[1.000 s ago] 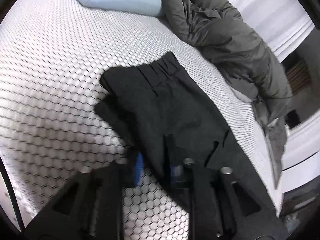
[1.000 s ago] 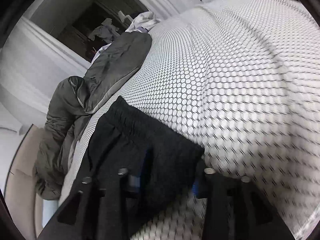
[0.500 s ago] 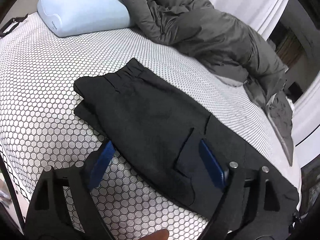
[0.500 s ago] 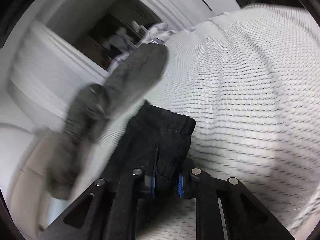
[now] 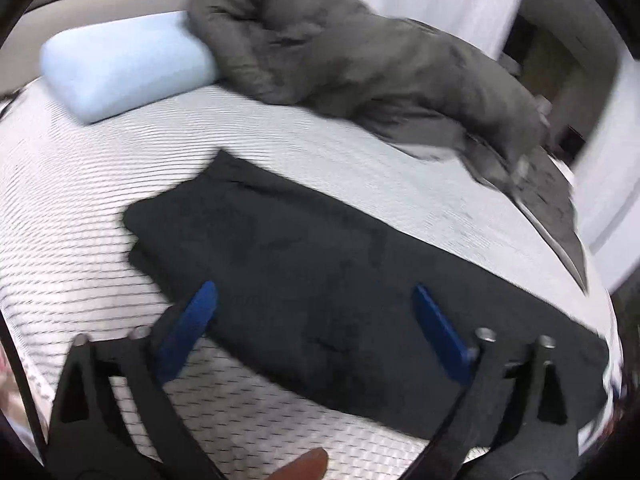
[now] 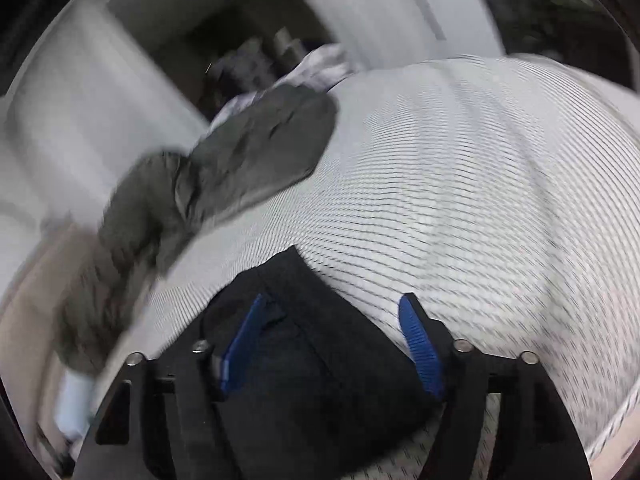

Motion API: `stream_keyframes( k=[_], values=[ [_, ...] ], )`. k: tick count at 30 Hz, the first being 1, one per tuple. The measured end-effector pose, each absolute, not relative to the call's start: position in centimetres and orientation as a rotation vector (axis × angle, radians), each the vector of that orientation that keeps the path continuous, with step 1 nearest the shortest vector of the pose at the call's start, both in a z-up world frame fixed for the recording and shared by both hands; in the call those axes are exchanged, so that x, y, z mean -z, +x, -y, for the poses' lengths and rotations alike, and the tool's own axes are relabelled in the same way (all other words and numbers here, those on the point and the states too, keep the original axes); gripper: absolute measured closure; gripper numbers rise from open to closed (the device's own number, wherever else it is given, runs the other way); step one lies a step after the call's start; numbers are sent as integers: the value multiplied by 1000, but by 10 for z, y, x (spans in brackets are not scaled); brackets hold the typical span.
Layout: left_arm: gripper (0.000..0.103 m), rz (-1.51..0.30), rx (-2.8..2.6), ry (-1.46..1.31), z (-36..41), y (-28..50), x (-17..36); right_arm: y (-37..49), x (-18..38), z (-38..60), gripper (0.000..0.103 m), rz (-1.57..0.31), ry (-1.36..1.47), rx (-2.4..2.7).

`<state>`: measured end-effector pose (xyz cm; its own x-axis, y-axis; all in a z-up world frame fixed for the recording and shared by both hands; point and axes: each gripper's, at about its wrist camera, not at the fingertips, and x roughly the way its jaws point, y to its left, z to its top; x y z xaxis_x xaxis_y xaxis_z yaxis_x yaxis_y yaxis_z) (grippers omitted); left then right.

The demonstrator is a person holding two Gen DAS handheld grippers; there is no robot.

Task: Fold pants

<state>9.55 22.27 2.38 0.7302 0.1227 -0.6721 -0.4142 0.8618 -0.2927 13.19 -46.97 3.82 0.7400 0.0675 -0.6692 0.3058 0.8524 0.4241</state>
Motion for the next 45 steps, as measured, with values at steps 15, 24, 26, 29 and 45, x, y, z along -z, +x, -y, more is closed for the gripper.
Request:
stream_keyframes(
  k=[15,24,26,29,45],
  values=[
    [1,-938,-80,-130,-96,159,20,263,-22,411,67,-950,41,-11],
    [1,-894,-65,-143,-94,149,10,242,-38,405,26,-820,55,159],
    [1,-862,-32,-133,-85,151,0,213,-51,398,17,-744,106,177],
    [1,-827,57,-92,-41,150,-13,181,-49,369,16,-755,194,89],
    [0,-1001,202,90,81,162,37,144,21,349,19,-880,-163,212]
  ],
)
